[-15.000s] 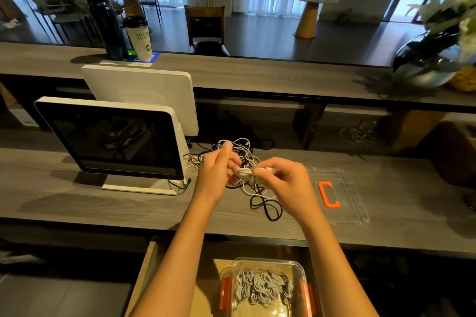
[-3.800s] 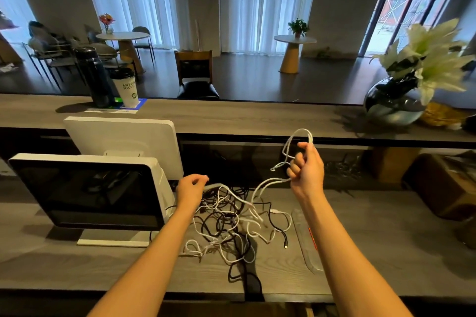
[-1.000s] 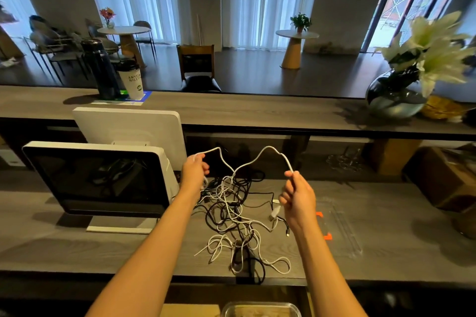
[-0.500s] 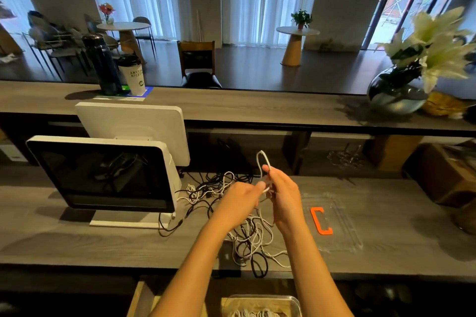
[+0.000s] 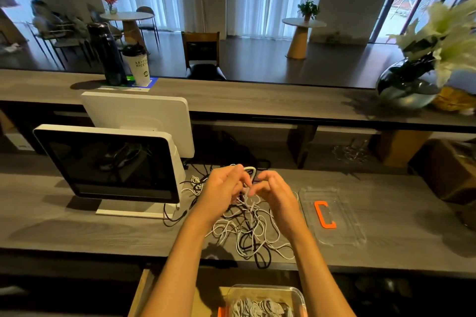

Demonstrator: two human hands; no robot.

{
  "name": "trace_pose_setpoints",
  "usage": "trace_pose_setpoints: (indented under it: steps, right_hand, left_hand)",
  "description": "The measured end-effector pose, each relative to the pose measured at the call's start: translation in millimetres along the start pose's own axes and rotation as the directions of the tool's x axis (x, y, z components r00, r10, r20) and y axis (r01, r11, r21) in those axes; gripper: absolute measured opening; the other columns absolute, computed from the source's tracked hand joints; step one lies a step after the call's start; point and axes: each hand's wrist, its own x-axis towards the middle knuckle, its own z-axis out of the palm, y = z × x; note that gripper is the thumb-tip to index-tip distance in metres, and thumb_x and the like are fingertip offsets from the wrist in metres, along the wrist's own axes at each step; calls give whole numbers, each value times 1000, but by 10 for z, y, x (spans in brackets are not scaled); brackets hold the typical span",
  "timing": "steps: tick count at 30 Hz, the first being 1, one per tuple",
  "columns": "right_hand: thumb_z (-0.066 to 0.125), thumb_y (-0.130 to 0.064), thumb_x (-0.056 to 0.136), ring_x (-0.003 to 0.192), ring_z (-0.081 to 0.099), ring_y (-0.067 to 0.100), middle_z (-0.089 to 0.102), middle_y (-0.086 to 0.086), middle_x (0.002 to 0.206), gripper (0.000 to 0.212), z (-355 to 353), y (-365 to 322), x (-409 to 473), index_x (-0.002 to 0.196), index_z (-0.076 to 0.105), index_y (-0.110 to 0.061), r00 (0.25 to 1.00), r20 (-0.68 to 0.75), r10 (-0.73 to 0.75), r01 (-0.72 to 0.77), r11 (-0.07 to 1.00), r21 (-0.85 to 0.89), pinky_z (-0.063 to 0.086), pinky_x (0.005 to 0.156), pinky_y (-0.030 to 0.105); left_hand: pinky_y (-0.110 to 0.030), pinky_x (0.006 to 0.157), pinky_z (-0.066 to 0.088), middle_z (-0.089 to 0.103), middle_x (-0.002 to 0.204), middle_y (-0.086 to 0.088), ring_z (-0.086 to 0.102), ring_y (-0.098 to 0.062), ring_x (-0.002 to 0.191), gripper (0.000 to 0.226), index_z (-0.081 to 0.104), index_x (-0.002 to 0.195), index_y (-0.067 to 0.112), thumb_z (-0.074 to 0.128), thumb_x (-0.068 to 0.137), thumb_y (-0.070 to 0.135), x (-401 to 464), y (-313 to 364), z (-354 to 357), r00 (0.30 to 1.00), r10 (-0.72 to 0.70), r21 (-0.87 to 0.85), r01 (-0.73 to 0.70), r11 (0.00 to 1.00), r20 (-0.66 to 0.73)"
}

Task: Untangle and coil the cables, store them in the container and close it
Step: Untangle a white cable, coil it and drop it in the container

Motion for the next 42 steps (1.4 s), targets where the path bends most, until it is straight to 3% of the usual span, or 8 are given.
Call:
trace_pose_setpoints:
  steps: [4,8,16,25,31,34,38,42]
  right_hand:
    - [39,-44,103,102,63,22,64,2,98,39,70,29,9,126,64,-25,995,15,101,-101,994,-33,56,79,35]
    - [30,-49,104,130,52,10,61,-8,136,44,203,95,-22,127,65,-35,997,12,76,-74,991,-115,42,108,35]
    - [59,-55,89,52,49,19,48,1,54,48,67,41,-77,97,64,-8,975,173,139,-154,985,76,50,67,37]
    - [56,-5,97,57,50,-4,62,-16,59,20,-125,-246,-64,99,76,-9,999,50,-3,18,951,-309,37,57,9]
    - [55,-14,100,51,38,4,46,-10,56,22,-65,-220,-83,101,77,-19,988,129,88,-42,945,-325,31,49,18]
    - [58,-16,99,52,47,10,53,0,58,19,-79,-198,-93,98,77,-14,983,94,157,-122,947,-299,40,49,22]
    - [70,-11,90,73,64,8,72,3,77,12,-200,-193,-133,89,80,-18,984,99,150,-103,920,-378,50,67,19]
    - [68,-6,90,76,62,1,69,-9,79,19,-216,-210,-131,89,78,-22,996,74,51,-16,914,-405,48,71,16]
  left_hand:
    - [-23,46,23,32,48,6,26,-10,45,41,60,71,16,41,100,38,-44,-39,-103,998,-2,-12,1,1000,-64]
    - [-21,44,25,33,49,6,25,-10,44,38,61,80,14,38,106,29,-93,10,-63,996,-22,-4,22,1000,82]
    - [-23,43,26,37,53,4,29,-11,46,31,50,81,12,36,107,19,-107,-1,-187,999,-38,-70,38,997,9]
    - [-26,42,24,30,47,2,24,-13,43,53,66,76,7,43,100,49,-125,-163,-235,965,-243,94,235,967,93]
    - [-31,65,58,68,78,-6,69,-18,69,39,67,118,10,37,107,32,-63,-132,-37,954,-186,-155,152,976,-233]
    - [-39,87,56,75,97,-9,74,-22,94,41,61,120,9,34,106,36,6,-24,-45,914,-283,-715,-11,699,-291]
    - [-22,62,50,48,63,4,49,-6,55,41,64,118,9,39,105,40,54,101,-233,870,-343,-875,-181,448,-355]
    - [-19,46,36,51,61,4,41,-4,48,42,66,117,6,38,107,36,53,36,-229,795,-257,-490,-58,870,-550]
